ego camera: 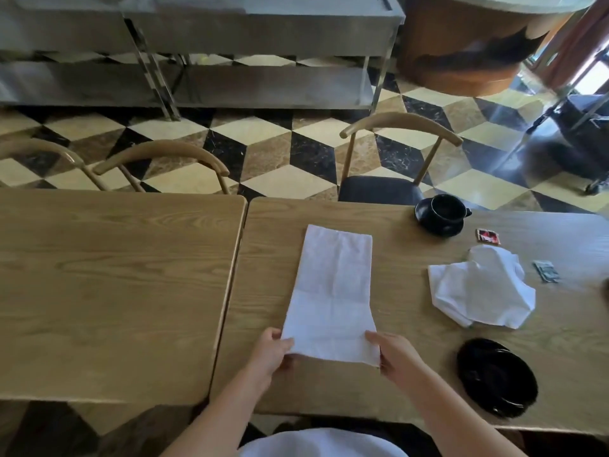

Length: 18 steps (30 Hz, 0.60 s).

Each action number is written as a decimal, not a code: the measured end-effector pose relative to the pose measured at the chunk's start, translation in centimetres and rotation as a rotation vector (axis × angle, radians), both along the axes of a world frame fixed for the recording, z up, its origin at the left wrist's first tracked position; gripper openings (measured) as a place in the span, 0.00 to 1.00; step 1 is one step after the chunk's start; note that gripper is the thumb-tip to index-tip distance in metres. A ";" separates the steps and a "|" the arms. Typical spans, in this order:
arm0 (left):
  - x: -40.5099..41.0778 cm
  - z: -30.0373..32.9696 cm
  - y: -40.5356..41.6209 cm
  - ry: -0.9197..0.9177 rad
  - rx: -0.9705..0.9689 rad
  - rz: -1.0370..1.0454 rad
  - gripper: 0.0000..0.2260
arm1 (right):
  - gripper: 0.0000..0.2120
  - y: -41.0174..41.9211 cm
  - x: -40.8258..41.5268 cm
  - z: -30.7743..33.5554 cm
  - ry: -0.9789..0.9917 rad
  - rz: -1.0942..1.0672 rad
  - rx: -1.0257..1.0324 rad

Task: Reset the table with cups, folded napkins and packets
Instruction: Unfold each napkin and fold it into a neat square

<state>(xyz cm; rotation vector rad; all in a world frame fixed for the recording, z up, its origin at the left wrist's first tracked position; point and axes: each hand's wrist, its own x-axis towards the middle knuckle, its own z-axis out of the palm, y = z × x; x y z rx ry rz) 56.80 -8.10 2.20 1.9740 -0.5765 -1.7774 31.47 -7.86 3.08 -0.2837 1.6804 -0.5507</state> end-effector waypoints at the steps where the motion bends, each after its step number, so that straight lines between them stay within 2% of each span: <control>1: -0.1 -0.7 1.4 0.005 0.039 -0.036 0.17 | 0.07 1.1 0.0 -0.9 0.023 -0.009 0.032; 4: -0.5 -0.8 4.2 0.093 0.099 -0.133 0.35 | 0.10 3.0 -0.5 -2.4 0.142 -0.001 0.066; 5: -0.7 -0.3 4.5 0.127 0.085 -0.172 0.36 | 0.11 3.4 -0.8 -2.3 0.187 0.034 0.057; 9: -1.5 1.5 3.4 0.042 -0.103 -0.261 0.19 | 0.16 3.4 -2.4 -1.0 0.168 0.120 -0.071; 11: -1.6 2.7 2.0 0.049 -0.170 -0.195 0.14 | 0.12 2.3 -3.3 -0.1 0.079 0.148 -0.143; 13: -1.7 3.6 0.1 0.072 -0.229 -0.169 0.11 | 0.09 0.5 -4.4 0.5 -0.007 0.145 -0.173; 15: -1.9 4.1 -1.9 0.100 -0.259 -0.160 0.09 | 0.13 -1.5 -5.3 0.9 -0.045 0.142 -0.180; 18: -1.9 4.3 -5.2 0.295 -0.213 -0.061 0.12 | 0.21 -4.7 -6.6 0.9 -0.111 0.110 -0.169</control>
